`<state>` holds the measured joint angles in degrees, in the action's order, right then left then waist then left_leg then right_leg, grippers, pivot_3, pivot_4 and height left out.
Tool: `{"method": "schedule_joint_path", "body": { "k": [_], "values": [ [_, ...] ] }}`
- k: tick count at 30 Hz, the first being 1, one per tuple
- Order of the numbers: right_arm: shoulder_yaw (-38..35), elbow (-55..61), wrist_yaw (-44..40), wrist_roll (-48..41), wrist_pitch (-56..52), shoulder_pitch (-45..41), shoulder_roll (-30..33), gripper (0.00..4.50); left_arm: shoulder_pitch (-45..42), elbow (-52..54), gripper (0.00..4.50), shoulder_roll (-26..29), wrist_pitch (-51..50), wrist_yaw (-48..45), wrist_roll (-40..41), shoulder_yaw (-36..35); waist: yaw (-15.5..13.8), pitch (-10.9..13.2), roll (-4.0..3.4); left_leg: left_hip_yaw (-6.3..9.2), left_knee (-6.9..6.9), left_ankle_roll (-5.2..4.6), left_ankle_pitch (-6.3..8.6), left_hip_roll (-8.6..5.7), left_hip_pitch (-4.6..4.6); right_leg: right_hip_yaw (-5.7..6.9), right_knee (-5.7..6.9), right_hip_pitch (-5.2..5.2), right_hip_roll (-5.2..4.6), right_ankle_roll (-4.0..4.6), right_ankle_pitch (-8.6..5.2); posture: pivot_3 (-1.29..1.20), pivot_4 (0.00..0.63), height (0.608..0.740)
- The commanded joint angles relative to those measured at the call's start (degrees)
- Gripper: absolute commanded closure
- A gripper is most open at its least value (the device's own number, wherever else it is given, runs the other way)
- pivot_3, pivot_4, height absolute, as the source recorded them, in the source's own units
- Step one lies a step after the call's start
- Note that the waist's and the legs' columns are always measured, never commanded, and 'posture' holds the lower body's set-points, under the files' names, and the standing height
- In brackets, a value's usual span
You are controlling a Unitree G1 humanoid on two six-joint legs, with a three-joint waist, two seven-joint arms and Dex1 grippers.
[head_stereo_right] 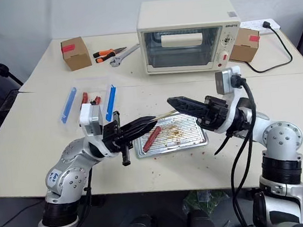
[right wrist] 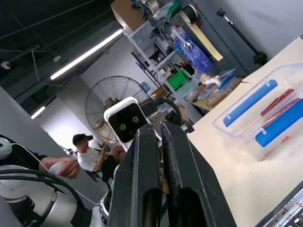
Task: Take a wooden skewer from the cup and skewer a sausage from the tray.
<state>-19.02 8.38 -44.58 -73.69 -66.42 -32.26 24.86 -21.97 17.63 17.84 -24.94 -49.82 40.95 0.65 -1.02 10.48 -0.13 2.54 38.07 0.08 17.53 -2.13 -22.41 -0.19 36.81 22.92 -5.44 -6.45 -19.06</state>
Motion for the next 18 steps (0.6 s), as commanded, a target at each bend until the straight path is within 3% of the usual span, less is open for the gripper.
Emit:
{"method": "schedule_joint_path", "body": {
  "k": [1, 2, 3, 8, 12, 15, 18],
  "values": [
    [0.5, 1.7, 1.6, -1.8, 0.5, 0.0, 0.5, 4.5, -0.6, 2.1, 4.49, 1.2, 0.2, 0.8, 0.7, -1.7, 0.1, 0.0, 0.0, 0.01, -0.01, 0.0, 0.0, 0.01, 0.0, 0.0, 0.0, 0.0, 0.0, 0.0, 0.0, 0.0, 0.15, 0.74],
    [0.3, 1.7, 1.9, -1.8, 0.8, 0.1, 0.8, 4.5, -0.7, 1.9, 4.49, 1.8, 0.2, 0.8, 0.8, -2.2, 0.1, 0.0, 0.0, 0.01, -0.01, 0.0, 0.0, 0.01, 0.0, 0.0, -0.01, 0.0, 0.0, 0.0, 0.0, 0.0, 0.15, 0.74],
    [0.0, 2.0, 1.6, -0.7, 2.4, 0.3, 1.1, 3.95, -0.7, 1.7, 4.5, 2.5, 0.2, 0.7, 0.8, -2.8, 0.2, 0.0, 0.0, 0.01, -0.01, 0.0, 0.0, 0.01, 0.0, 0.0, -0.02, 0.0, 0.0, 0.0, 0.0, 0.0, 0.15, 0.74],
    [-0.7, 1.6, -3.3, 7.0, 9.5, 4.1, 6.6, 2.34, 2.4, 1.3, 4.5, 7.5, -0.3, 0.7, 1.8, -8.4, 0.4, 0.0, 0.0, 0.0, -0.05, -0.01, 0.01, 0.0, 0.0, 0.0, -0.06, 0.0, 0.0, 0.0, 0.0, 0.0, 0.15, 0.74],
    [4.9, 3.7, -16.3, 23.3, 24.4, 16.0, 16.3, 1.0, 11.4, 1.7, 4.5, 12.0, -0.3, 0.3, 1.7, -14.9, 0.2, 0.0, 0.01, -0.01, -0.12, -0.13, 0.08, -0.02, 0.01, -0.01, -0.27, -0.02, -0.02, 0.0, 0.0, 0.0, 0.15, 0.74],
    [4.6, 2.5, -19.8, 28.8, 32.9, 21.8, 17.5, 0.02, 17.7, 2.2, 4.5, 13.2, 0.7, 1.1, 1.7, -18.8, 0.6, 0.0, 0.04, -0.08, -0.19, -0.17, 0.11, -0.01, 0.01, -0.07, -0.31, -0.03, -0.04, 0.0, 0.0, 0.0, 0.15, 0.74],
    [4.6, 0.2, -24.4, 34.2, 39.8, 26.5, 19.8, 0.02, 24.5, 3.1, 4.5, 12.8, 0.7, 3.0, 2.8, -23.9, 0.9, 0.0, 0.06, -0.11, -0.12, -0.15, 0.09, -0.01, 0.09, -0.1, -0.42, -0.14, -0.08, -0.02, 0.01, 0.0, 0.15, 0.74]
  ]
}}
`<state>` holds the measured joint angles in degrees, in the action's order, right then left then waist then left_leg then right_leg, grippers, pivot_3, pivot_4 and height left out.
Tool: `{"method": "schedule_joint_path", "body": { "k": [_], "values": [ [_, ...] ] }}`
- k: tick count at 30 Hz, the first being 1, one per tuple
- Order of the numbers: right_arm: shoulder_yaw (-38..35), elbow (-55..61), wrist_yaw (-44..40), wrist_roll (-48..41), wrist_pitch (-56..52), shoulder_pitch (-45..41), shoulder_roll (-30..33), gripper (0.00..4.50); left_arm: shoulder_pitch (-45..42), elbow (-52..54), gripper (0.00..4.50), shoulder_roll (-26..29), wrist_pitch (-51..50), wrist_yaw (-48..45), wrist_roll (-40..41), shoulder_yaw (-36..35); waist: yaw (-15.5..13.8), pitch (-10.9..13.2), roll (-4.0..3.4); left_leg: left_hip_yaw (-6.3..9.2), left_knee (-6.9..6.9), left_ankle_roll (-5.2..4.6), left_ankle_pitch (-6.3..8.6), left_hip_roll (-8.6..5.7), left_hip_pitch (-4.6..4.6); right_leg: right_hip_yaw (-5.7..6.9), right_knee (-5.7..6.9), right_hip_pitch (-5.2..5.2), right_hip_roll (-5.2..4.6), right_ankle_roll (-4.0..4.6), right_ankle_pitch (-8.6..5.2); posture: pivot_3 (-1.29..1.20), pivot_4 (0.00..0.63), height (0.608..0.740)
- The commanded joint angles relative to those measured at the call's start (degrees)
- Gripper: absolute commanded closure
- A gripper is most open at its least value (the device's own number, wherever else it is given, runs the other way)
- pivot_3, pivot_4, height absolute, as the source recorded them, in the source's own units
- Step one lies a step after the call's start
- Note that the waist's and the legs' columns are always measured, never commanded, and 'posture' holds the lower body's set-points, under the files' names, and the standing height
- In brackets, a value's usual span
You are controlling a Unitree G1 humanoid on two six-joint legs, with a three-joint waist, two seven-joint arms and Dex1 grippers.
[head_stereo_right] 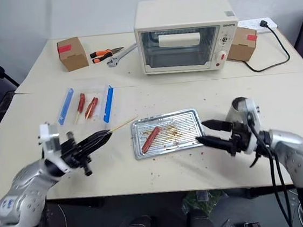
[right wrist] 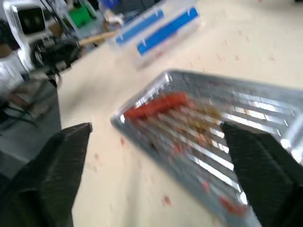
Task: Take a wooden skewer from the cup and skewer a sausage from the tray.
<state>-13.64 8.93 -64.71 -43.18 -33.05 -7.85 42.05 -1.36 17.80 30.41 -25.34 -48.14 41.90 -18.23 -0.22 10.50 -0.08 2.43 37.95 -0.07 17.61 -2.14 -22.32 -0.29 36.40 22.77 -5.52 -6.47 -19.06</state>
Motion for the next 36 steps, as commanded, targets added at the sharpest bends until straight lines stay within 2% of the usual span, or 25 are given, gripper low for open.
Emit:
{"method": "schedule_joint_path", "body": {
  "k": [1, 6, 8, 13, 19, 24, 36],
  "values": [
    [-0.7, -1.0, -5.4, 4.6, 7.7, 2.9, 3.1, 0.02, 5.4, 3.2, 4.5, 0.1, 1.1, 1.7, 2.1, -6.0, 0.2, 0.0, 0.0, 0.0, -0.01, 0.0, 0.0, 0.02, 0.09, 0.0, -0.04, -0.1, 0.0, 0.0, 0.0, 0.0, 0.15, 0.74],
    [2.2, -1.6, -9.4, 7.9, 11.3, 2.6, 4.4, 0.02, 11.6, 2.6, 4.5, -0.9, 1.7, 3.6, 2.8, -10.9, 0.2, 0.0, 0.03, 0.08, -0.04, -0.03, 0.04, 0.11, 0.25, 0.02, -0.16, -0.28, 0.01, 0.01, 0.0, 0.0, 0.15, 0.74],
    [6.3, -0.1, -10.3, 9.8, 10.9, -1.2, 4.5, 0.02, 12.3, 1.9, 4.5, -1.3, 1.9, 3.9, 2.9, -11.8, 0.3, 0.0, 0.02, 0.09, -0.04, 0.02, 0.03, 0.12, 0.25, 0.02, -0.18, -0.27, 0.02, 0.01, 0.0, 0.0, 0.15, 0.74],
    [20.8, -2.4, -9.0, 18.0, 9.6, -19.0, -0.9, 0.02, 11.4, 1.4, 4.5, -2.1, 2.1, 5.0, 2.6, -11.2, 0.5, 0.0, 0.02, 0.11, -0.07, 0.13, 0.04, 0.17, 0.24, 0.04, -0.18, -0.21, 0.05, 0.03, -0.01, 0.0, 0.15, 0.74],
    [32.4, -19.4, -9.6, 30.2, 20.0, -35.8, -11.6, 0.02, 10.0, 1.9, 4.5, -3.2, 1.7, 5.8, 2.5, -9.0, 0.3, 0.0, 0.09, 0.17, -0.2, 0.22, 0.04, 0.17, 0.15, 0.15, -0.33, -0.12, 0.07, 0.04, -0.01, 0.0, 0.15, 0.74],
    [34.6, -29.2, -9.4, 34.0, 23.4, -43.1, -18.3, 0.02, 10.3, 2.4, 4.5, -3.7, 2.1, 6.4, 2.6, -8.5, 0.6, 0.0, 0.13, 0.15, -0.18, 0.17, 0.07, 0.04, 0.1, 0.15, -0.33, -0.07, -0.01, 0.03, -0.01, 0.0, 0.15, 0.74],
    [38.1, -41.7, -13.1, 41.7, 26.3, -49.1, -21.6, 0.02, 11.8, 3.6, 4.5, -5.9, 3.0, 7.3, 2.0, -6.4, 1.3, 0.0, 0.13, 0.16, -0.14, 0.27, 0.0, 0.08, 0.12, 0.17, -0.14, -0.02, 0.03, 0.04, -0.01, 0.0, 0.15, 0.74]
  ]
}}
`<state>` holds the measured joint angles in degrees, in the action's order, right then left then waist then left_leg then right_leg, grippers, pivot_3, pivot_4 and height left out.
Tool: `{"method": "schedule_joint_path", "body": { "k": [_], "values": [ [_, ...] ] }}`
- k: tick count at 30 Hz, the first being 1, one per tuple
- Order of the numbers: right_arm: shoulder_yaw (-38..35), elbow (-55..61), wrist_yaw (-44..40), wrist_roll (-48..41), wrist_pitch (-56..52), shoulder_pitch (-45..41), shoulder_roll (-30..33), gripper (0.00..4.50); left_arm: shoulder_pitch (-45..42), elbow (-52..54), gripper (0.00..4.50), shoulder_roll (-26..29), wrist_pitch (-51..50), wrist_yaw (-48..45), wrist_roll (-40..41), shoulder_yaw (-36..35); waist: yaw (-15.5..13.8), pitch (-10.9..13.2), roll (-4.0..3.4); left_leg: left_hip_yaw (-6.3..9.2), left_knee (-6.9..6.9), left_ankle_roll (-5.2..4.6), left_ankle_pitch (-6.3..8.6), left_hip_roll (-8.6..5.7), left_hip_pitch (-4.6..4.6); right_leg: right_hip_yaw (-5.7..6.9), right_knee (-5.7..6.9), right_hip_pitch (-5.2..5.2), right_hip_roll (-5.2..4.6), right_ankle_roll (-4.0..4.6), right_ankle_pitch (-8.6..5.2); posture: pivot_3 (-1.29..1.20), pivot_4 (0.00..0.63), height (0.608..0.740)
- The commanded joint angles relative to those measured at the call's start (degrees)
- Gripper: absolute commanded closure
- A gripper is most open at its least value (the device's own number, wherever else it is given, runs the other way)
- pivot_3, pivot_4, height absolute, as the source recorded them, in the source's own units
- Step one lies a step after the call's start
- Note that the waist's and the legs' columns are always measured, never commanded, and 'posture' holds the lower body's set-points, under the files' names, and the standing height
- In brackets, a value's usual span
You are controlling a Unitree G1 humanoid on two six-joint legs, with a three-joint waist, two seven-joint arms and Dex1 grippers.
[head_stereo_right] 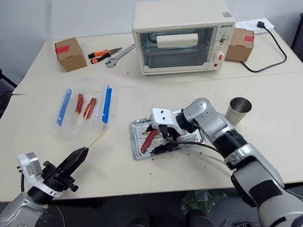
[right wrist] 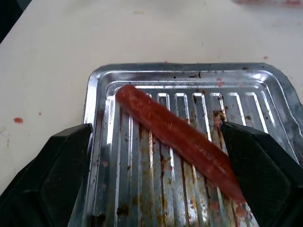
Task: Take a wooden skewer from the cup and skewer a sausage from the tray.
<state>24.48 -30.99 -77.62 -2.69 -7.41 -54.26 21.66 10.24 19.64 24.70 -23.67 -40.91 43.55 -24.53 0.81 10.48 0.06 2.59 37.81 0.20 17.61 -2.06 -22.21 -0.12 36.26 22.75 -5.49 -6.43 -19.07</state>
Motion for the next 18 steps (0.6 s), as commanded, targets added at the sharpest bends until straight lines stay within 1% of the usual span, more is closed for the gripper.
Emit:
{"method": "schedule_joint_path", "body": {
  "k": [1, 3, 6, 12, 18],
  "values": [
    [0.1, -2.9, -0.2, 1.7, 0.5, -3.5, -1.9, 0.02, 0.1, 1.7, 4.5, -0.1, 1.4, 0.0, 0.3, 0.2, 0.5, 0.0, 0.0, 0.0, 0.0, 0.0, 0.0, 0.01, 0.01, 0.0, 0.06, 0.02, 0.01, 0.01, 0.0, 0.0, 0.15, 0.74],
    [0.2, -4.6, -0.1, 2.6, -0.4, -4.7, -2.9, 0.02, -0.1, 1.5, 4.5, 0.1, 1.6, -0.2, 0.1, 0.8, 0.8, 0.0, 0.0, 0.01, -0.02, 0.01, 0.0, 0.01, 0.01, 0.01, 0.16, 0.07, 0.01, 0.05, -0.03, 0.0, 0.15, 0.74],
    [0.2, -5.4, -0.8, 3.6, -1.6, -5.4, -3.4, 0.65, -0.7, 1.0, 4.5, 0.3, 2.0, -0.3, -0.1, 1.1, 0.9, 0.0, 0.0, -0.01, -0.04, 0.03, 0.01, 0.02, 0.0, 0.0, 0.26, 0.17, 0.01, 0.08, -0.04, 0.0, 0.15, 0.74],
    [0.0, -3.8, -1.5, 4.9, -2.8, -4.6, -3.2, 2.75, -0.8, 0.5, 4.5, 0.4, 2.5, -0.4, -0.2, 1.3, 0.8, 0.0, 0.0, -0.02, -0.04, 0.03, 0.01, 0.0, -0.01, -0.01, 0.26, 0.19, 0.0, 0.08, -0.04, 0.0, 0.15, 0.74],
    [-0.1, -2.2, 1.1, 5.5, -3.2, -2.9, -4.3, 2.75, -0.9, 0.2, 4.5, 0.6, 2.8, -1.0, -0.7, 2.4, 0.9, 0.0, 0.0, -0.02, -0.05, 0.04, 0.01, 0.0, -0.01, -0.02, 0.27, 0.21, 0.0, 0.08, -0.04, 0.0, 0.15, 0.74]
  ]
}}
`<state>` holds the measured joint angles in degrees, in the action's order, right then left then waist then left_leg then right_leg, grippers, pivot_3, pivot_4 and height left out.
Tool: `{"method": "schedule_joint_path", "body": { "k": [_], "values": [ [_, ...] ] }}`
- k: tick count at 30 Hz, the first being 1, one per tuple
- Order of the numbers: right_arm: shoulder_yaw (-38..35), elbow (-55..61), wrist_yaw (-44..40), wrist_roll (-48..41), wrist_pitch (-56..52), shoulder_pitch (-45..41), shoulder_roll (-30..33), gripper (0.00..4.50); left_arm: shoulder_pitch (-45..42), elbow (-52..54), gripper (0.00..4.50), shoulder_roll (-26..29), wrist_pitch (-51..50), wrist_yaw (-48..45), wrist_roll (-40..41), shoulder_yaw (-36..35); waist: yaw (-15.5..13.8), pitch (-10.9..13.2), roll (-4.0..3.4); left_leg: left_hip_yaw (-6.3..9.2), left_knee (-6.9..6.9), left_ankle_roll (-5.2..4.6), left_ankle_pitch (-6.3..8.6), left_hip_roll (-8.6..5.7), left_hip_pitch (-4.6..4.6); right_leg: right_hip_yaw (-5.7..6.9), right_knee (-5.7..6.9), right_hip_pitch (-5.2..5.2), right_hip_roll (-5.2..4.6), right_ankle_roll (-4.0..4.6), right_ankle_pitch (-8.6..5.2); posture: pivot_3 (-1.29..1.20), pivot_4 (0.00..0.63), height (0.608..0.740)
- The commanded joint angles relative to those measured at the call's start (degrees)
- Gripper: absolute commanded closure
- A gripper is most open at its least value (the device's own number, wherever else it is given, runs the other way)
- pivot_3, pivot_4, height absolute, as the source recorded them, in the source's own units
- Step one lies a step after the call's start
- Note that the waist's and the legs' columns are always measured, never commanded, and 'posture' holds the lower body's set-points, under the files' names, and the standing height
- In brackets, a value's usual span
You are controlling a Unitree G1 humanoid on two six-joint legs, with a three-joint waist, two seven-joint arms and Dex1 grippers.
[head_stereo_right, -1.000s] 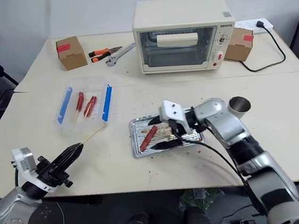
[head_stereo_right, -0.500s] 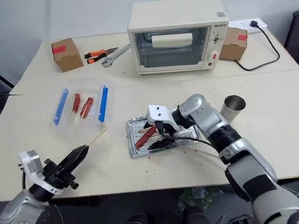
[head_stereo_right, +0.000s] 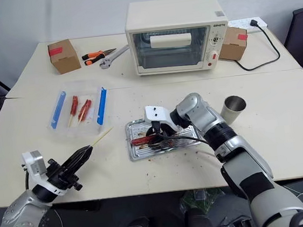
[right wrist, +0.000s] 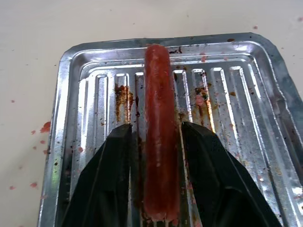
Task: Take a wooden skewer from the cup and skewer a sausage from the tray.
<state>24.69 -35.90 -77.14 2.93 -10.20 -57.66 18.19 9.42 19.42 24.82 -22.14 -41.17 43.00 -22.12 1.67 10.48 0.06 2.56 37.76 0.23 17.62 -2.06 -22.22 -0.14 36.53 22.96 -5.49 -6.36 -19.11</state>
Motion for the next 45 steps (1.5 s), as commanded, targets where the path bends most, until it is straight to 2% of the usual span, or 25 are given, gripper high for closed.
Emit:
{"method": "schedule_joint_path", "body": {
  "k": [1, 3, 7, 13, 21, 27, 45],
  "values": [
    [-0.2, 3.2, 0.1, -0.3, -0.9, 0.8, -0.8, 2.75, -0.3, 0.3, 4.5, 0.6, 1.2, -0.8, -0.2, 0.1, 0.0, 0.0, 0.0, -0.01, 0.0, 0.0, 0.0, 0.0, 0.0, -0.01, 0.0, 0.0, 0.0, 0.0, 0.0, 0.0, 0.15, 0.74],
    [-0.3, 4.3, -0.5, -0.7, -1.8, 1.3, -0.7, 2.75, -0.8, -0.1, 4.5, 0.9, 1.2, -1.1, -0.3, 0.1, 0.0, 0.0, 0.0, -0.01, 0.0, 0.0, 0.0, 0.0, 0.0, -0.01, 0.0, 0.01, 0.01, 0.0, 0.0, 0.0, 0.15, 0.74],
    [-0.8, 6.1, 0.3, -0.6, -2.2, 2.2, -0.3, 3.65, -1.5, -0.8, 4.5, 1.9, 1.1, -2.0, -0.7, 0.5, 0.0, 0.0, 0.0, -0.01, 0.0, 0.0, 0.0, 0.0, 0.0, -0.01, 0.01, 0.01, 0.0, 0.0, 0.0, 0.0, 0.15, 0.74],
    [-2.8, 10.8, -0.1, -2.2, -4.4, 3.3, 1.9, 3.65, -3.0, -1.9, 4.5, 3.5, 1.6, -4.4, -2.0, 1.9, 0.0, 0.0, 0.0, -0.02, 0.0, 0.0, 0.0, -0.01, -0.01, -0.02, 0.02, 0.04, 0.0, 0.0, 0.0, 0.0, 0.15, 0.74],
    [-7.1, 26.4, -5.7, -8.6, -10.0, 8.2, 12.6, 3.65, -5.0, -1.6, 4.5, 11.0, 3.7, -14.6, -6.8, 8.1, -0.2, 0.0, 0.0, 0.0, -0.02, -0.01, 0.0, -0.03, -0.06, -0.01, -0.03, 0.03, -0.02, 0.0, 0.0, 0.0, 0.15, 0.74],
    [-8.1, 36.6, -7.4, -12.2, -14.6, 13.1, 19.2, 3.65, -8.8, -0.8, 4.5, 13.8, 1.6, -17.8, -5.0, 10.2, 0.0, 0.0, 0.01, -0.03, -0.11, -0.02, 0.01, 0.01, -0.06, -0.06, -0.11, 0.03, -0.01, 0.0, 0.0, 0.0, 0.15, 0.74],
    [-7.8, 41.6, -4.2, -14.8, -19.0, 14.9, 20.7, 3.65, -12.8, -3.3, 4.5, 12.5, 0.9, -18.5, -6.5, 14.0, -0.2, 0.0, 0.01, -0.03, -0.11, -0.01, 0.0, 0.04, -0.06, -0.05, -0.09, 0.06, 0.01, 0.0, 0.0, 0.0, 0.15, 0.74]
  ]
}}
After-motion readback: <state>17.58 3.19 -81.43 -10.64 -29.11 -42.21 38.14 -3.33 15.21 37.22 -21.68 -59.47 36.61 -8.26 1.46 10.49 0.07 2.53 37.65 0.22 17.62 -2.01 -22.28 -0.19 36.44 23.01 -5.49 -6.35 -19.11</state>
